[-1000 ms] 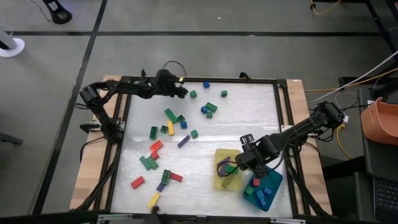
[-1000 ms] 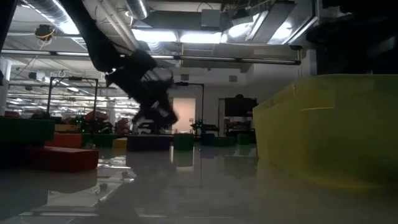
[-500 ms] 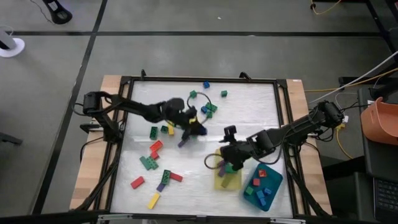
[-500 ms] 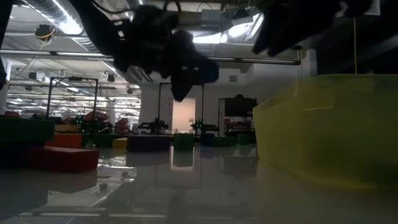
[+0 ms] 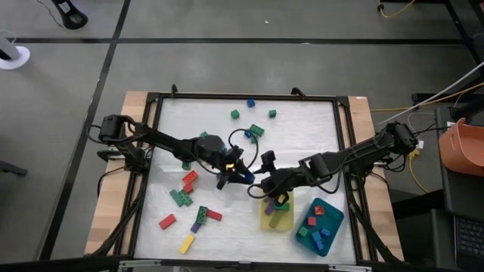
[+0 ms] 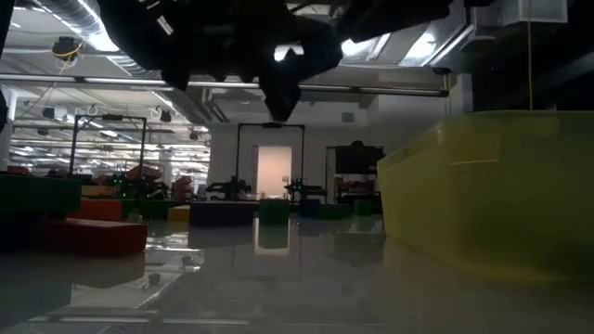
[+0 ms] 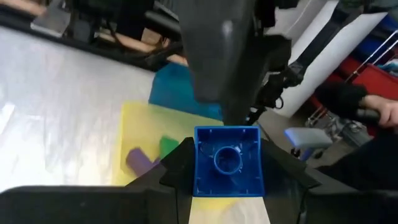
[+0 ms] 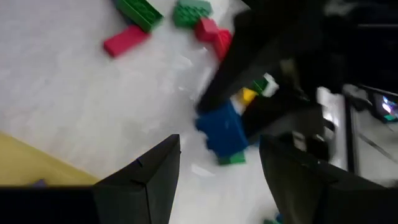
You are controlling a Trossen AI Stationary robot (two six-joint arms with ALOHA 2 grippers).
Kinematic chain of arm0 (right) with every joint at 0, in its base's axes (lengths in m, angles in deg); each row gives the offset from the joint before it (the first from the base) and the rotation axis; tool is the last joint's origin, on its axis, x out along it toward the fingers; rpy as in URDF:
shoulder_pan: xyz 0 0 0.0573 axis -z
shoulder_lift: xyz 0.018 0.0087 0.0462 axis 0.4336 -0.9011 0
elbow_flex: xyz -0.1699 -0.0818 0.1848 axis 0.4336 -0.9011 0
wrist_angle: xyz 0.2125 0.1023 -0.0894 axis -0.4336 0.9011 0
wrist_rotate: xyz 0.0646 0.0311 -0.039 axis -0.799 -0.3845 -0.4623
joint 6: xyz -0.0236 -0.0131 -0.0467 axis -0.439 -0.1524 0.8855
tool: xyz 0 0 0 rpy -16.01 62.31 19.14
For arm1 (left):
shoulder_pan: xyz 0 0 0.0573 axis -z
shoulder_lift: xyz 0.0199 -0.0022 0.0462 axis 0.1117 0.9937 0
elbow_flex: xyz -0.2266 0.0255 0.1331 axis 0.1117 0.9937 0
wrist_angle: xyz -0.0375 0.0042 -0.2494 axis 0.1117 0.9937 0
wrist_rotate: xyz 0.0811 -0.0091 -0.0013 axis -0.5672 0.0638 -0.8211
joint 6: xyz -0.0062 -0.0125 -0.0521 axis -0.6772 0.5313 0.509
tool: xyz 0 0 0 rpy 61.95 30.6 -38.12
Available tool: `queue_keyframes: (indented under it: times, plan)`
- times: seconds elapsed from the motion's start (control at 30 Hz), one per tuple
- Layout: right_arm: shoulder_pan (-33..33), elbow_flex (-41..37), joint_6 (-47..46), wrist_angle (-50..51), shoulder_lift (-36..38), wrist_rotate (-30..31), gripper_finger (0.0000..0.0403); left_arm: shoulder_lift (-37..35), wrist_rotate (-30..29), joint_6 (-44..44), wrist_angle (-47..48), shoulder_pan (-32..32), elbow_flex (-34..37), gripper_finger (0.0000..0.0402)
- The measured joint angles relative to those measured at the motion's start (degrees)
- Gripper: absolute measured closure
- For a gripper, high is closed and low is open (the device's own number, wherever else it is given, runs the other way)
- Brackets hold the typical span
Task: Sort blocks by size
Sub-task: Put the small blue game piece into the blue bin
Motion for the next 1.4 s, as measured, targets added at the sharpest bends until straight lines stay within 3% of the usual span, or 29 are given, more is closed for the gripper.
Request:
queue_keyframes:
  times: [0.5,0.7,0.83,1.0,1.27,1.4]
  plan:
    - [0.38,0.02,5.62,-5.52,-3.74,-1.71,0.0189,0.13,-0.36,-0.62,-0.21,0.93,-1.73,0.0272]
    - [0.39,0.03,5.84,-6.21,-3.74,-1.65,0.0256,0.13,-0.3,-1.45,0.25,1.13,-1.79,0.027]
    - [0.36,0.04,6.52,-5.56,-3.74,-1.71,0.0312,0.13,-1.06,-2.99,0.35,2.0,-1.81,0.0248]
    - [0.36,0.02,5.51,-4.36,-3.76,-2.04,0.0313,0.11,-7.34,-3.43,0.76,3.39,-1.86,0.0204]
    - [0.32,0.44,-2.35,5.69,-3.08,-2.69,0.03,0.02,-9.34,-3.76,6.39,2.81,-1.86,0.0179]
    - [-0.05,3.75,-11.36,18.49,-2.7,-8.52,0.031,0.02,-9.38,-6.52,11.28,1.44,-1.86,0.0179]
